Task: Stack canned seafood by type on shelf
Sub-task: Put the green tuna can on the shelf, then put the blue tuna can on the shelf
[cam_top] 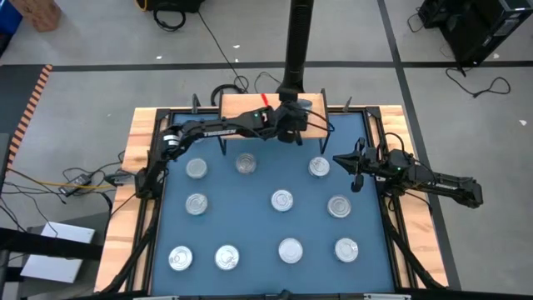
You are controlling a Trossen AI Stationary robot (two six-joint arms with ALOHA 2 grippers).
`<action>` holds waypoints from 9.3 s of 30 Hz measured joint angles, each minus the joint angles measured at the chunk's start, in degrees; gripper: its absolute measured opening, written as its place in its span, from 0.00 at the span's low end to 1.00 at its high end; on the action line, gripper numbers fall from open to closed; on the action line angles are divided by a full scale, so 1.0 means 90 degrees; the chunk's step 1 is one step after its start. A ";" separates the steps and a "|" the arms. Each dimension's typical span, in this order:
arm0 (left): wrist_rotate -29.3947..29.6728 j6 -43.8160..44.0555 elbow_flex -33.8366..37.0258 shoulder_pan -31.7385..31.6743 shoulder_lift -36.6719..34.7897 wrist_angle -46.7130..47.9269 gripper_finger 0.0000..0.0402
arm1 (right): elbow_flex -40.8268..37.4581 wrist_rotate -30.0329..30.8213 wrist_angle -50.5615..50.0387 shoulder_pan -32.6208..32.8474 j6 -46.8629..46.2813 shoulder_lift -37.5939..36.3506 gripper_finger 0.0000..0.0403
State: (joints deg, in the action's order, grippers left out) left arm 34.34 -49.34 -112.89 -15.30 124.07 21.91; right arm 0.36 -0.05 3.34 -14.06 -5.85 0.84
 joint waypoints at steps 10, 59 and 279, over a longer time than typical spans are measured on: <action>-0.0089 -0.0002 -0.0262 -0.0188 0.0239 0.0068 0.37 | 0.0000 0.0000 0.0002 0.0000 0.0000 0.0000 0.08; -0.0948 0.0667 -0.0314 -0.0375 0.0231 0.0156 0.62 | 0.0000 -0.0004 0.0000 0.0000 0.0000 0.0000 0.08; -0.3454 0.4517 1.1690 0.1540 -0.5291 -0.9809 0.01 | 0.5496 -0.1624 -0.4689 0.4215 -0.3133 0.9884 0.01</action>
State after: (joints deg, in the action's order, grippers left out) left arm 3.25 -8.69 -7.68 -1.43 76.44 -66.37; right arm 49.82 -14.67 -38.87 23.87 -34.05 89.80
